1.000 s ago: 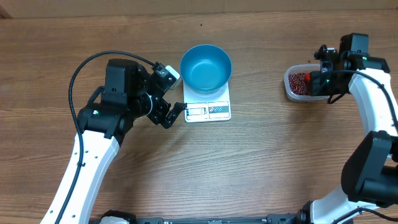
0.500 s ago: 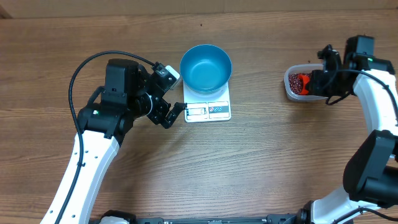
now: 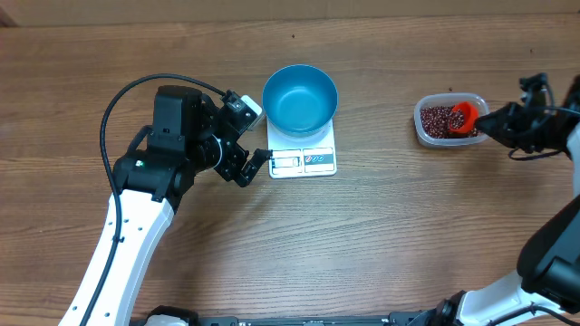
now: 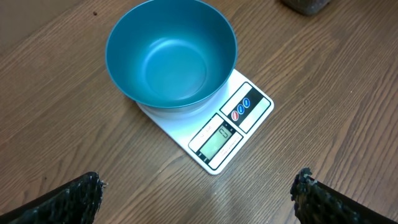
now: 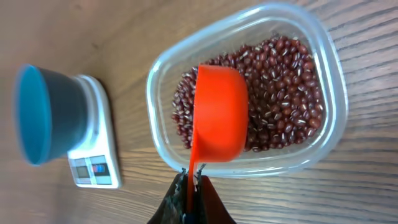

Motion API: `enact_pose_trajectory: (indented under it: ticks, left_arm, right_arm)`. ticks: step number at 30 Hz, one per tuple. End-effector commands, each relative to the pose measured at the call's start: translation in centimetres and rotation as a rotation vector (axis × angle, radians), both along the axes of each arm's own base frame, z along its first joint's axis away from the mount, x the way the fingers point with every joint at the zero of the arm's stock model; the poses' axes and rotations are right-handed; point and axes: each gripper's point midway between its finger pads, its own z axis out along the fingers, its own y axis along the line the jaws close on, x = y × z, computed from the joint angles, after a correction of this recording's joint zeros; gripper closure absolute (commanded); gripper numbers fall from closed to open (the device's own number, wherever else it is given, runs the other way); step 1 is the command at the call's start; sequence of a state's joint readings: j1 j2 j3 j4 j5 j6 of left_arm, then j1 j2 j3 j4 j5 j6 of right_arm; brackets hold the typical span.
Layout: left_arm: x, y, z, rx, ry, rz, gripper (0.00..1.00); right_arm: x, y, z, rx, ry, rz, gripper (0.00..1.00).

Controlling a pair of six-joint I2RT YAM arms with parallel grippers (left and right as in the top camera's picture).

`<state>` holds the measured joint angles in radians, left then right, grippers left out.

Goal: Scoop item into bowl and weigh 150g on scale
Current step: 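Lift the filled scoop out of the tub toward the bowl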

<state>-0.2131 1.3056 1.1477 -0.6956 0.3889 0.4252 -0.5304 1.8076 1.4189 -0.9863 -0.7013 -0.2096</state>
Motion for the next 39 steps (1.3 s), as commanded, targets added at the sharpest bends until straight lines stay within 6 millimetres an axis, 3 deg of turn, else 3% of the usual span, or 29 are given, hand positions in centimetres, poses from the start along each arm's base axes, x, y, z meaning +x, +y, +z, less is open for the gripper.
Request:
enact_pose_trajectory:
  ticks: [1,7,22,29,39]
  left_arm:
    - [0.2,0.3,0.1,-0.006,0.002,0.013,0.01]
    - [0.2,0.3,0.1,-0.006,0.003,0.012,0.01]
    - [0.2,0.3,0.1,-0.006,0.002,0.013,0.01]
    - [0.2,0.3,0.1,-0.006,0.002,0.013,0.01]
    - [0.2,0.3,0.1,-0.006,0.002,0.013,0.0]
  right_arm:
    - [0.0,0.0,1.2,0.123,-0.054,-0.014,0.96]
    - [-0.4,-0.7,2.5,0.217,-0.102,-0.039,0.96]
    - [-0.3,2.5,6.8,0.484,-0.217,0.029,0.96]
    - [0.0,6.2,7.0,0.539,-0.156,0.092,0.96]
    - [1.7,14.3,6.9,0.547,-0.075,0.24,0.96]
